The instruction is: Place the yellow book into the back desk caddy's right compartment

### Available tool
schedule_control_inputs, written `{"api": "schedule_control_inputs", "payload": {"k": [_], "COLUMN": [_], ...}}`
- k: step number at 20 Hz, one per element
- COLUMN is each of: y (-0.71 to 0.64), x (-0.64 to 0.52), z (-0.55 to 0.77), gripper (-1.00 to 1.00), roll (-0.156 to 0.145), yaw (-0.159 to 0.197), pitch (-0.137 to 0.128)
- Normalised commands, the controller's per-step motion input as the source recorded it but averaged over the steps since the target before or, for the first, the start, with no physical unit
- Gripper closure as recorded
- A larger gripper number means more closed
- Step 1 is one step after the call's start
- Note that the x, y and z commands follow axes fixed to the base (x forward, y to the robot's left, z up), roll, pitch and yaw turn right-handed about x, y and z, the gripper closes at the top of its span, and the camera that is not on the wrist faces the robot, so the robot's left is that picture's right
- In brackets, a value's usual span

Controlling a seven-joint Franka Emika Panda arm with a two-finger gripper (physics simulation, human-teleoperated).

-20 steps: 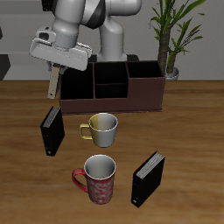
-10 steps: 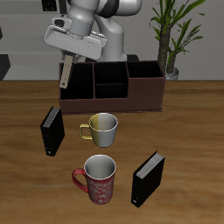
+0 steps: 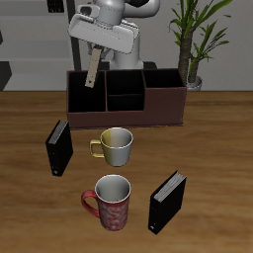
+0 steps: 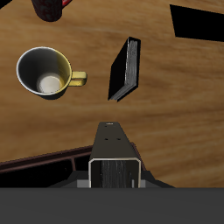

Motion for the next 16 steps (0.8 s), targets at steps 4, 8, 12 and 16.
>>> {"api": "schedule_control_inputs", "payload": {"k": [4, 8, 12, 16], "y": [0.42, 0.19, 0.36, 0.33], "x": [-0.07, 0.04, 0.04, -0.05], "z": [0.04, -0.11, -0.26, -0.07], "gripper": [1.00, 1.00, 1.00, 1.00], "roll": [-0.011, -0.032, -0.046, 0.010], "yaw": [-0.024, -0.073, -0.008, 0.022], "pitch": [-0.015, 0.074, 0.113, 0.047]}}
